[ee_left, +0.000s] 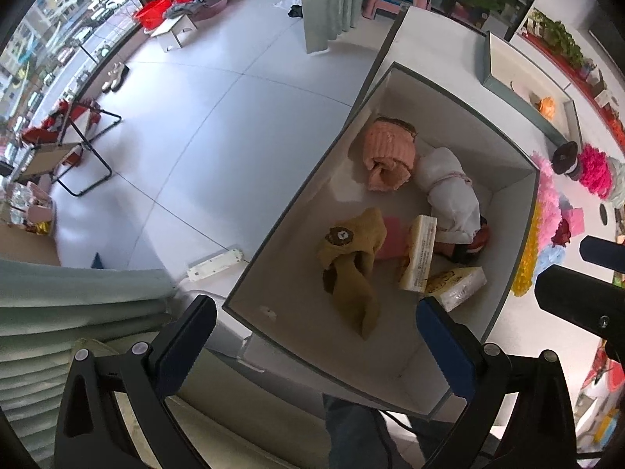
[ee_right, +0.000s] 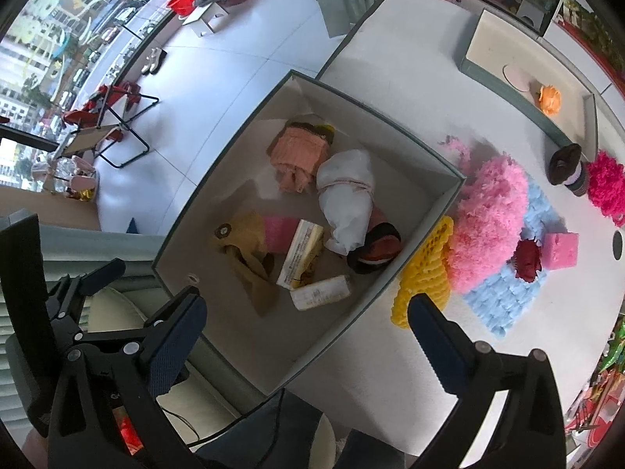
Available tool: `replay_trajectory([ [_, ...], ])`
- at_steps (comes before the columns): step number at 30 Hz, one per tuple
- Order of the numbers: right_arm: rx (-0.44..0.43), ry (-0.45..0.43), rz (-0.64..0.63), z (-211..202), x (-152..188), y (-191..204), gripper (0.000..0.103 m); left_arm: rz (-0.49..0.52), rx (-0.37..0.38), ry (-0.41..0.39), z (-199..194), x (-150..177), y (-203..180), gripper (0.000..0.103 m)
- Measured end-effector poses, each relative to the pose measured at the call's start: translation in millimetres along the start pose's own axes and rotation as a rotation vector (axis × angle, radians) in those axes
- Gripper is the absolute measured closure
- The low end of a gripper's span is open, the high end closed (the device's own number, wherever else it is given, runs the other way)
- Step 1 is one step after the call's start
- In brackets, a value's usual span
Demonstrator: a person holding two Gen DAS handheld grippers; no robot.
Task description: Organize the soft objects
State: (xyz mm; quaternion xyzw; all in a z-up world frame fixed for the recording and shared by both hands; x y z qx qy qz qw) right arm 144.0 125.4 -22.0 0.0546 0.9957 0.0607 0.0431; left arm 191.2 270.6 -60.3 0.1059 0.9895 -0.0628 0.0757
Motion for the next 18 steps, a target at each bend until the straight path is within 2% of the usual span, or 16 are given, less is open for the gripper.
replay_trajectory([
  [10, -0.057, -0.016, -0.002, -6.1, 8.6, -12.5, 0.000, 0.033, -0.074, 0.006, -8.7, 4.7, -28.3, 0.000],
  [18, -0.099, -0.018, 0.030, -7.2, 15.4, -41.9, 0.000, 0.051, -0.117, 0.033, -7.3, 11.2, -57.6, 0.000],
])
Point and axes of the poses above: each gripper's, at about its wrist camera, not at the fingertips, and z roughly the way its jaws point, y to its left, x to its underside, the point moved 1 cm from there along z, roughly the way its jaws point, and after that the axes turned 10 degrees about x, right-handed, at the moved point
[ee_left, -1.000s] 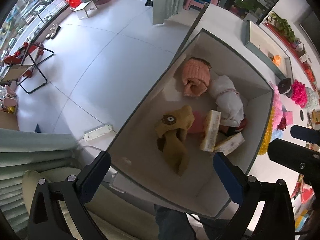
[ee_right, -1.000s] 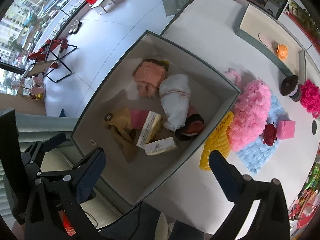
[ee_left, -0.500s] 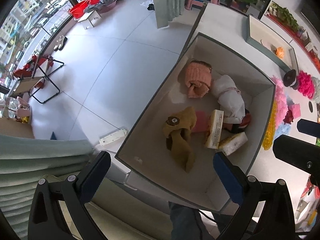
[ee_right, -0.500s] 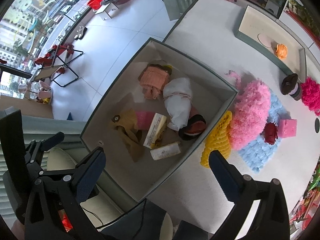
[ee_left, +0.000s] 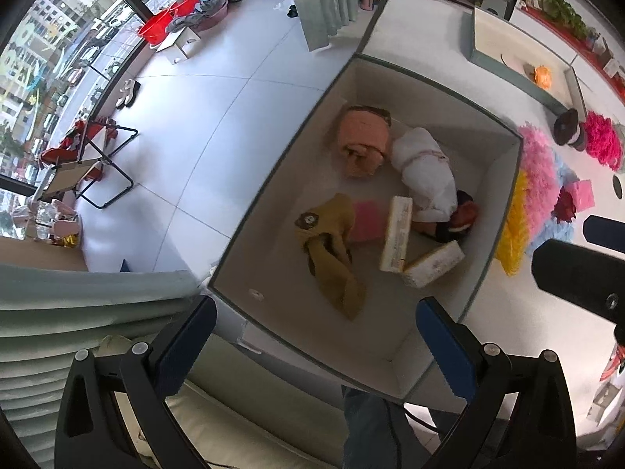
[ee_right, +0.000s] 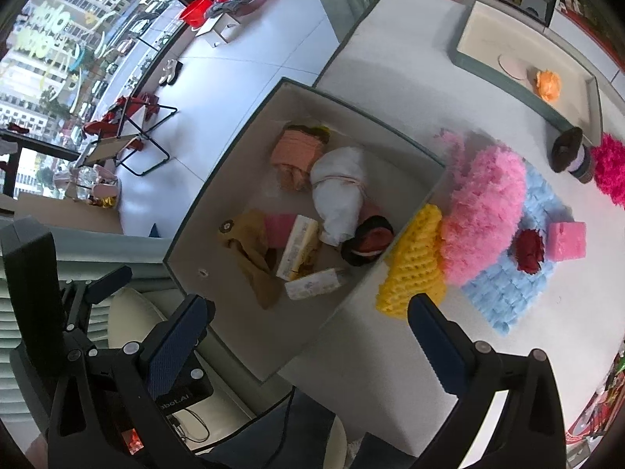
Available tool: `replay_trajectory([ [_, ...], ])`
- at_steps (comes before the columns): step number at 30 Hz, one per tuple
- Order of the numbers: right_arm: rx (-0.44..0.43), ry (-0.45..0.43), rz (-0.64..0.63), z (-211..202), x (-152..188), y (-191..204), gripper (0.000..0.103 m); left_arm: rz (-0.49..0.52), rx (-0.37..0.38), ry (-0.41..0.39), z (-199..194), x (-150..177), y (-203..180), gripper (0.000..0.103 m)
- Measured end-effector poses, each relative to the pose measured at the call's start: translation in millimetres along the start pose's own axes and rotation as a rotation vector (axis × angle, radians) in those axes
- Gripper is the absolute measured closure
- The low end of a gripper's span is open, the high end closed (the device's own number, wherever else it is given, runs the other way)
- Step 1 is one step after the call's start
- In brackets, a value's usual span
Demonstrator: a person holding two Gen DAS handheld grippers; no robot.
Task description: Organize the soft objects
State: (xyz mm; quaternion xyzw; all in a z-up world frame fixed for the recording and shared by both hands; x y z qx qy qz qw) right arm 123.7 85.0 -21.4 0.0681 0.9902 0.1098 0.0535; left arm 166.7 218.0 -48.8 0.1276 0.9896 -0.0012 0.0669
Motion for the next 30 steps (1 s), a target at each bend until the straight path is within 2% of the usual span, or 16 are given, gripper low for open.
replay_trajectory([
  [18, -0.033, 0.019, 0.166, -5.7, 42.2, -119.3, 0.000, 0.129, -0.021, 0.031, -4.7, 6.2, -106.2, 0.000],
  [25, 0.018, 0.073, 0.345, 4.8, 73.4, -204.3, 0.000, 0.202, 0.032, 0.065, 6.9, 9.6, -164.5, 0.000],
  [30, 0.038, 0.098, 0.421, 10.5, 92.1, -245.6, 0.000, 0.095, 0.156, 0.139, 33.1, 9.7, -187.0, 0.000],
])
Point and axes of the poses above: each gripper's, at about its wrist camera, not at the fingertips, and z roughly the way its jaws point, y to its left, x to its underside, the point moved 1 cm from there along z, roughly the way its jaws point, and after that the axes turned 10 degrees about x, right-handed, at the moved point
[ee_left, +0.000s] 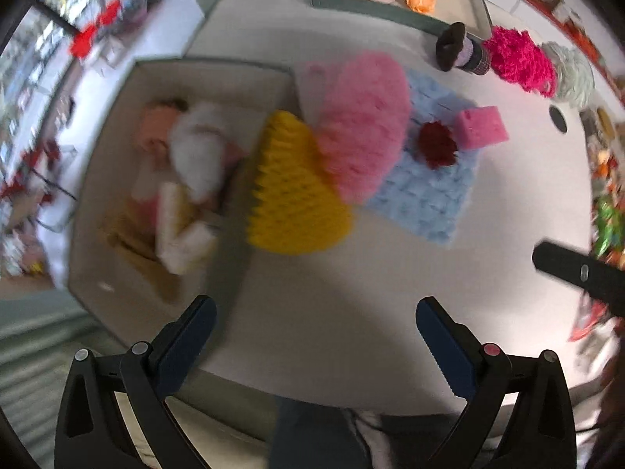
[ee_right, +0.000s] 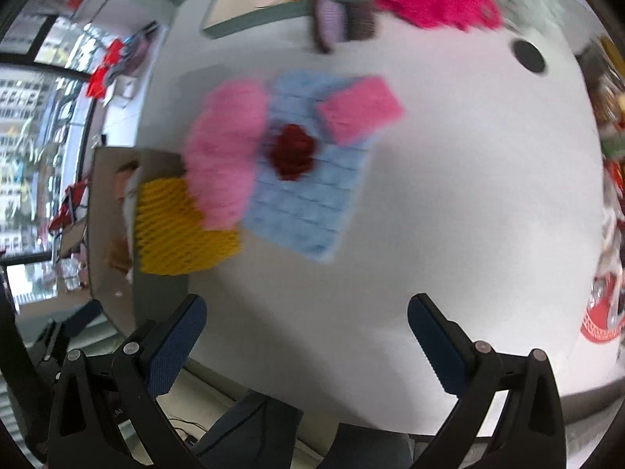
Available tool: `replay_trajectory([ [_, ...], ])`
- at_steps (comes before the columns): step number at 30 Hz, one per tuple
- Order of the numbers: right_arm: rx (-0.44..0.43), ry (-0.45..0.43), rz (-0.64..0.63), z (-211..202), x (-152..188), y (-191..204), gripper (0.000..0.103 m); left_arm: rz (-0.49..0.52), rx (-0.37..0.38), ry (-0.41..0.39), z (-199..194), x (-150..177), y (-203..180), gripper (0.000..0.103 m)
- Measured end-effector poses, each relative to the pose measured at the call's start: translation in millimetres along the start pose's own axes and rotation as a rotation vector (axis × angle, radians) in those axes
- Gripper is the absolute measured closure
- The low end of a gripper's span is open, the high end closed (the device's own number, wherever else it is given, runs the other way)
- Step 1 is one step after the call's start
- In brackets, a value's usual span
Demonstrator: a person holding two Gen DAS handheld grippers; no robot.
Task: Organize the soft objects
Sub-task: 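Move the left gripper to the pink fluffy item while the right gripper moves to the pink sponge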
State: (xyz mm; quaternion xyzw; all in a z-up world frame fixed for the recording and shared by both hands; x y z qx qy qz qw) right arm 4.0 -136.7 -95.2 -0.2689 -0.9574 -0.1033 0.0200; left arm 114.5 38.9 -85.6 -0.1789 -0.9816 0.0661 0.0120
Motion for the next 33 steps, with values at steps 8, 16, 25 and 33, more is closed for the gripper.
replay_trajectory([
  [8, 0.032, 0.005, 0.006, 7.9, -5.6, -32.3, 0.000, -0.037, -0.019, -0.071, 11.4, -28.8, -30.7, 0.000],
  [16, 0.111, -0.080, -0.046, 7.8, -53.4, -44.7, 0.000, 0.174, -0.174, -0.105, 37.6, -93.7, -71.6, 0.000],
  [25, 0.123, -0.056, -0.079, 23.4, -80.0, -45.5, 0.000, 0.150, -0.200, -0.054, 91.1, -126.5, -63.7, 0.000],
  [33, 0.191, -0.089, -0.191, 55.4, -123.6, -7.7, 0.000, 0.142, -0.235, -0.045, 110.4, -135.9, -51.0, 0.000],
])
Point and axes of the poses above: each gripper's, at about its wrist camera, not at the fingertips, and z roughly the way its jaws point, y to its left, x to its underside, the point moved 1 cm from there along z, roughly the way its jaws point, and after that the axes turned 10 degrees about x, right-handed, at the moved point
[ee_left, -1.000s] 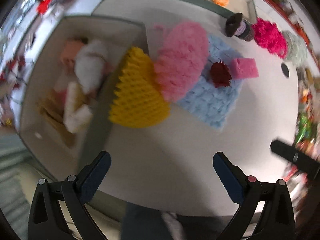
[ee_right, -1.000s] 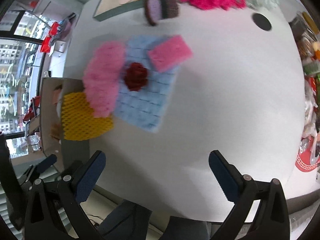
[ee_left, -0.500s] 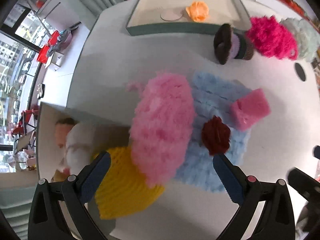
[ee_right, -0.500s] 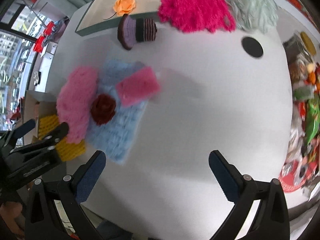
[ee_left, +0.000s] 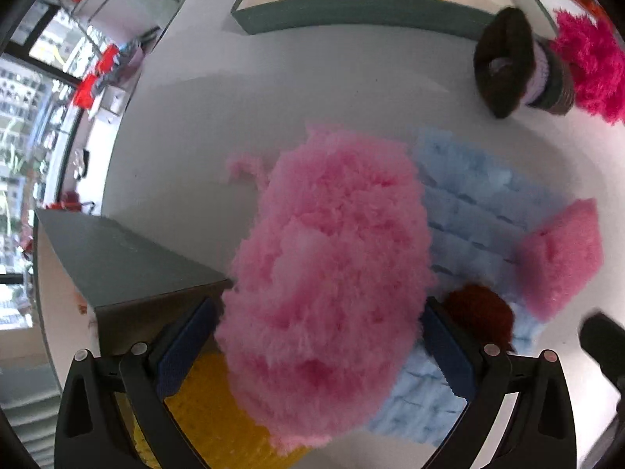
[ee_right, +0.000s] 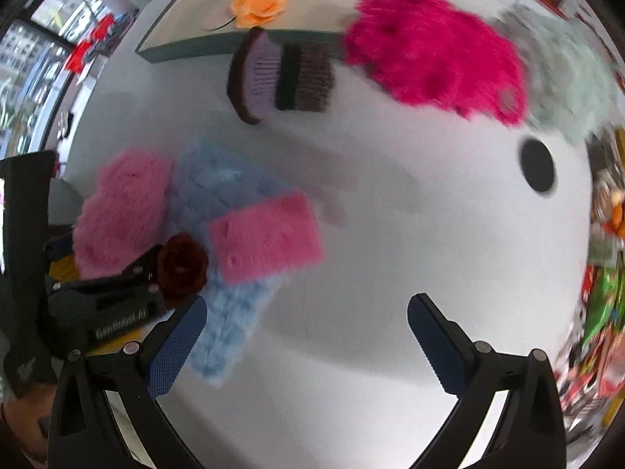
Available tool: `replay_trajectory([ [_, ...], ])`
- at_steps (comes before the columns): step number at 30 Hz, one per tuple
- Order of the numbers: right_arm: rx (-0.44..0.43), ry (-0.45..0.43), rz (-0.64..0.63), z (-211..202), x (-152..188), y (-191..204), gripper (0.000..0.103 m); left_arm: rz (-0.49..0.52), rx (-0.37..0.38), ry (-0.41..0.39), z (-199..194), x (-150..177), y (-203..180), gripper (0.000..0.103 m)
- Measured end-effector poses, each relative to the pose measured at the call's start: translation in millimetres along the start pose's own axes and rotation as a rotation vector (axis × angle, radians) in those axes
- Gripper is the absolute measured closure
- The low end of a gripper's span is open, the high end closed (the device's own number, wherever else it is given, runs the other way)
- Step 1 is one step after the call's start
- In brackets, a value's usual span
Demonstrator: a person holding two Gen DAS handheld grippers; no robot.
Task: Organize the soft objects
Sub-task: 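Move the left gripper to the pink fluffy item while the right gripper moves to the pink sponge, then close the left gripper on the pink fluffy item while the right gripper grasps the pink sponge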
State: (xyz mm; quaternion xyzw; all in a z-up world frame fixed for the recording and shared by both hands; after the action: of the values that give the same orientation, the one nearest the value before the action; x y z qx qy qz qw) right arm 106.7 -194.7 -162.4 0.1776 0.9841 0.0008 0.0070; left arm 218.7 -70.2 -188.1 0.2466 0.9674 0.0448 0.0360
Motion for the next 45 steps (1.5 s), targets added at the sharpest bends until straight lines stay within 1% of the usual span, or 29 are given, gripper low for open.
replay_trajectory([
  [1, 0.001, 0.001, -0.008, 4.3, -4.6, 3.9, 0.000, 0.015, -0.017, 0.000, 2.1, 0.0, -2.5, 0.000],
  [2, 0.004, 0.003, -0.016, 9.1, -8.7, 7.8, 0.000, 0.032, -0.017, 0.003, 3.8, 0.1, -5.4, 0.000],
  [3, 0.008, 0.008, -0.024, 15.1, -12.6, 11.9, 0.000, 0.042, -0.001, 0.015, 6.8, 1.4, -8.3, 0.000],
  [6, 0.012, 0.040, -0.034, 30.0, -18.3, 19.7, 0.000, 0.010, 0.016, 0.017, 7.7, 0.3, -7.3, 0.000],
  [9, 0.012, 0.046, -0.009, 35.0, -20.9, 19.4, 0.000, -0.010, 0.045, 0.024, 10.3, -3.4, -2.6, 0.000],
  [10, 0.017, 0.051, -0.001, 36.1, -22.0, 18.4, 0.003, -0.018, 0.055, 0.034, 11.4, -4.9, -1.1, 0.000],
  [11, 0.021, 0.056, 0.004, 36.7, -23.1, 16.9, 0.012, -0.029, 0.067, 0.049, 12.8, -6.5, 0.8, 0.000],
  [12, 0.011, 0.056, 0.014, 36.4, -23.6, 13.2, 0.019, -0.037, 0.077, 0.056, 14.7, -8.2, 3.8, 0.000],
  [13, 0.002, 0.063, 0.024, 36.4, -23.1, 10.7, 0.030, -0.051, 0.088, 0.066, 16.0, -9.1, 6.5, 0.000],
  [16, 0.004, 0.083, 0.024, 34.7, -19.3, 3.3, 0.031, -0.096, 0.132, 0.117, 20.6, -15.3, 15.4, 0.000],
  [17, -0.002, 0.082, 0.020, 32.3, -17.1, 1.9, 0.031, -0.093, 0.133, 0.116, 19.7, -15.8, 16.0, 0.001],
  [18, -0.009, 0.078, 0.022, 28.5, -14.3, -0.4, 0.031, -0.079, 0.129, 0.101, 16.9, -15.9, 15.5, 0.010],
  [19, -0.014, 0.071, 0.028, 24.4, -11.7, -3.5, 0.031, -0.065, 0.138, 0.089, 14.9, -17.4, 17.0, 0.024],
  [20, -0.020, 0.064, 0.036, 18.9, -6.6, -5.8, 0.031, -0.049, 0.149, 0.079, 11.2, -16.9, 15.7, 0.031],
  [21, -0.027, 0.058, 0.045, 13.4, -2.0, -8.9, 0.031, -0.038, 0.152, 0.074, 7.7, -16.7, 14.0, 0.045],
  [24, -0.040, 0.042, 0.061, 0.5, 10.3, -15.6, 0.031, -0.032, 0.134, 0.041, -5.7, -13.8, 15.2, 0.052],
  [27, -0.064, 0.026, 0.075, -14.2, 27.1, -28.6, 0.031, -0.034, 0.131, 0.007, -24.2, -4.4, 14.4, 0.052],
  [30, -0.079, 0.020, 0.094, -27.6, 40.1, -41.1, 0.031, -0.004, 0.131, -0.031, -45.4, 3.0, 15.8, 0.052],
  [32, -0.089, 0.022, 0.111, -32.5, 47.3, -49.3, 0.030, 0.006, 0.137, -0.049, -57.8, 13.0, 7.5, 0.052],
  [36, -0.102, 0.018, 0.124, -46.1, 64.9, -53.0, 0.030, 0.034, 0.153, -0.077, -79.7, 26.7, 3.0, 0.052],
  [37, -0.105, 0.017, 0.129, -49.7, 69.1, -54.9, 0.030, 0.043, 0.156, -0.082, -80.3, 23.9, 4.7, 0.052],
  [39, -0.111, 0.013, 0.138, -54.0, 73.7, -60.1, 0.030, 0.060, 0.167, -0.092, -89.4, 28.8, 1.9, 0.052],
  [41, -0.117, 0.016, 0.142, -63.7, 81.6, -54.5, 0.030, 0.072, 0.182, -0.100, -96.6, 33.8, 0.4, 0.052],
  [42, -0.118, 0.015, 0.143, -61.5, 78.4, -48.2, 0.030, 0.078, 0.186, -0.106, -101.6, 39.5, 0.0, 0.052],
  [45, -0.115, 0.004, 0.140, -69.4, 84.4, -43.9, 0.030, 0.091, 0.190, -0.113, -114.1, 53.1, -2.0, 0.052],
])
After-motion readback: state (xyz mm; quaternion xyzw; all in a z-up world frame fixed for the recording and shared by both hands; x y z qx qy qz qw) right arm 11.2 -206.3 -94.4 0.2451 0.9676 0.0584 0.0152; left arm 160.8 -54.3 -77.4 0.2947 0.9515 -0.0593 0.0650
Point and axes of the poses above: each gripper's, at about its wrist camera, not at the fingertips, and z roughly the way its jaws point, y to its left, x to its underside, the point moved 1 cm from there along z, roughly the way its jaws point, and after that the axes turned 10 degrees about x, right-handed, at the moved point
